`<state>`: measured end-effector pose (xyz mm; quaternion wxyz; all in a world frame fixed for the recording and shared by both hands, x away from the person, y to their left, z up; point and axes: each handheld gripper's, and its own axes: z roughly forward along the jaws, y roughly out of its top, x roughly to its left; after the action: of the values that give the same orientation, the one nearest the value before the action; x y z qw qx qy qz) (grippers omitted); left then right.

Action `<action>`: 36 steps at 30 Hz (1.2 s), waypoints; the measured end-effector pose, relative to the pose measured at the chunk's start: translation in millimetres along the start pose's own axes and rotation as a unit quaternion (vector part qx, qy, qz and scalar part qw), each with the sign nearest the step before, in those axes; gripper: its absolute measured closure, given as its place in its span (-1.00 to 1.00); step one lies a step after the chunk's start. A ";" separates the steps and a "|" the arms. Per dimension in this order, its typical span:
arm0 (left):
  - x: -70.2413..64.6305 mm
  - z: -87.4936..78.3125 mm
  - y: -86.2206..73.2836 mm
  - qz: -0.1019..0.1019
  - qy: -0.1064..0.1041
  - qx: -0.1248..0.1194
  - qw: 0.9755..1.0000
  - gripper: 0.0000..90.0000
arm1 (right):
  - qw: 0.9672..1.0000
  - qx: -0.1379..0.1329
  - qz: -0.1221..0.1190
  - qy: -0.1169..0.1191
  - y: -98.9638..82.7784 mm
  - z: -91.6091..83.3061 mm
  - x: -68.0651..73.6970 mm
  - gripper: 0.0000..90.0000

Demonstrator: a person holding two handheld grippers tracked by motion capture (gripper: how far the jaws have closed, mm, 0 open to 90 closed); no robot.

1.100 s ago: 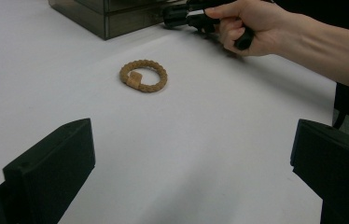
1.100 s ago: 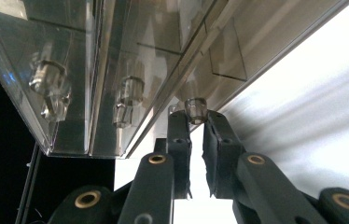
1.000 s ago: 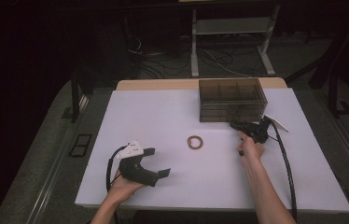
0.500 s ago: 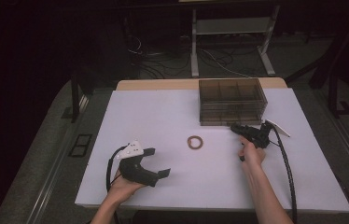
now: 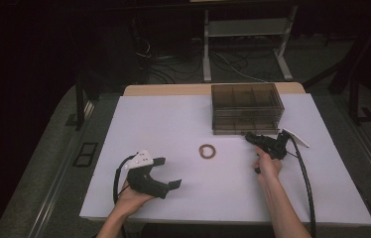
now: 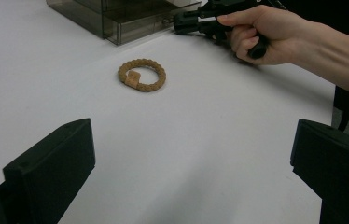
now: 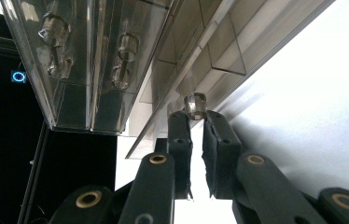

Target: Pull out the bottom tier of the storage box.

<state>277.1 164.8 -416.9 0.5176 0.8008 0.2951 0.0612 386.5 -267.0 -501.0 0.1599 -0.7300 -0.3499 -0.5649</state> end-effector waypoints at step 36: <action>-0.1 0.0 -0.1 0.001 -0.001 0.000 1.000 -1.00 | 0.996 0.019 -0.085 -0.031 -6.4 -13.0 19.4 0.37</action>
<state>277.0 164.8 -417.0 0.5178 0.8011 0.2940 0.0605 375.0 -264.3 -479.8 0.1142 -0.7113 -0.4259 -0.5473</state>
